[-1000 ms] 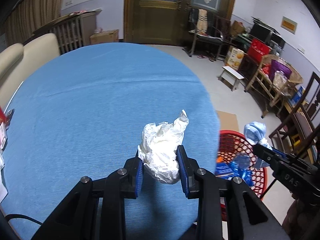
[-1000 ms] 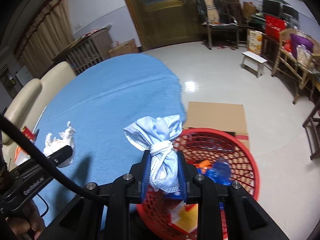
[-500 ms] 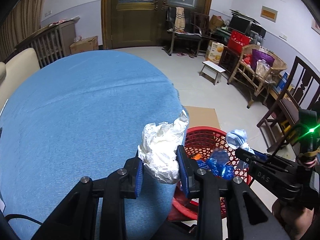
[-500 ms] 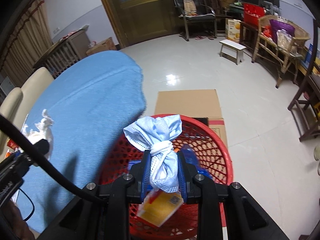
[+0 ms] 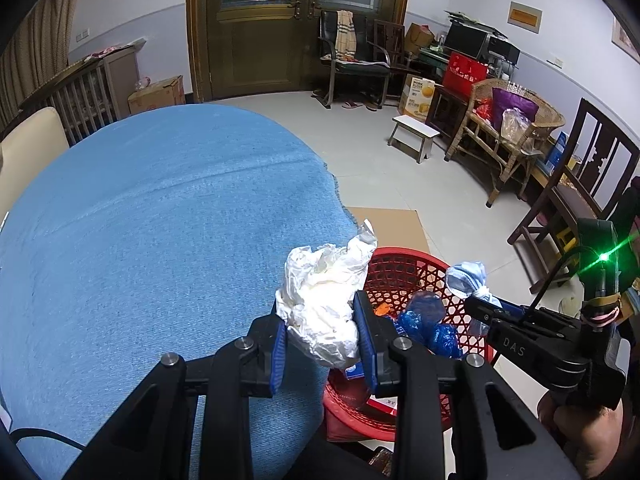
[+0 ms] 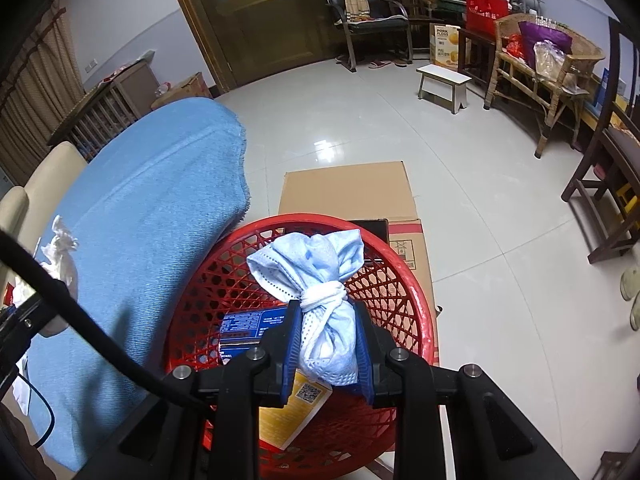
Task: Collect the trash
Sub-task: 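Open the right gripper over the basket to drop the face mask, then open the left gripper over the basket to drop the white tissue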
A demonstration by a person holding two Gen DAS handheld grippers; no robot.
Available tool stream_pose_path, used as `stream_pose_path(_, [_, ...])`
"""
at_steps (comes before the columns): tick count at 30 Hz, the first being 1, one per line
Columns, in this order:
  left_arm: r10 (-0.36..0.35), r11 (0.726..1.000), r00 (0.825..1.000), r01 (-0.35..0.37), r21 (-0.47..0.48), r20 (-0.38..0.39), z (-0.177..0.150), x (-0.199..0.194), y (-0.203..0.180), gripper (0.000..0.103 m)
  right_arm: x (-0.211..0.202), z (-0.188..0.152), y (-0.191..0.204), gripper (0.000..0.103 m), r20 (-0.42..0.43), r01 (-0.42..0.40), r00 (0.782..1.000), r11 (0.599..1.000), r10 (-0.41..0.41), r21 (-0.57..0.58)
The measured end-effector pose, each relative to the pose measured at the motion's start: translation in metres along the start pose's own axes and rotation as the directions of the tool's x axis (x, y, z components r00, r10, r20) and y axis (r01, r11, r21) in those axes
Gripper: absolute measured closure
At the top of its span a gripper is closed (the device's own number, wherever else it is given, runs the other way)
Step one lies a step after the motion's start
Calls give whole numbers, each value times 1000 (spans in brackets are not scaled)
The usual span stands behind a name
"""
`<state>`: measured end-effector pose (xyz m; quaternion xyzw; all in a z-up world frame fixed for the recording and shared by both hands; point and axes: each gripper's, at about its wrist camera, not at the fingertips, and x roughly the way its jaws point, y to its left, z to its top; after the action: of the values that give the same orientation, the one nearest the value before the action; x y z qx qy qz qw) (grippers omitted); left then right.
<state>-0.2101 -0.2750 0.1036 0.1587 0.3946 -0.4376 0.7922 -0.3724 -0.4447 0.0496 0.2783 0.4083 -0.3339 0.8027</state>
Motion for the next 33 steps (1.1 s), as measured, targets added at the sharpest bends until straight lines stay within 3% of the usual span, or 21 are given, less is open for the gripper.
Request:
stream_pose_path(15, [-9,1000,1000,9,19,-11,1,6,-14,71,5,2,-5,73,-26,-14,1000,999,15,29])
stream_pose_path(17, [-11,1000,1000,11,24,-14,1,7,-17,71,7,3,-7,67,-29,-13,999,999,14,40])
stream_pose_path(19, [-12,1000,1000,13,27,-17,2,8,-19,71,3,4,-11,33,-10,-17,1000,998,17,57])
stream_pose_path(33, [-42,997,997,46,62,-64,3,26,-42,71,-41,29,-27,33,155,-34,988,992,15,123])
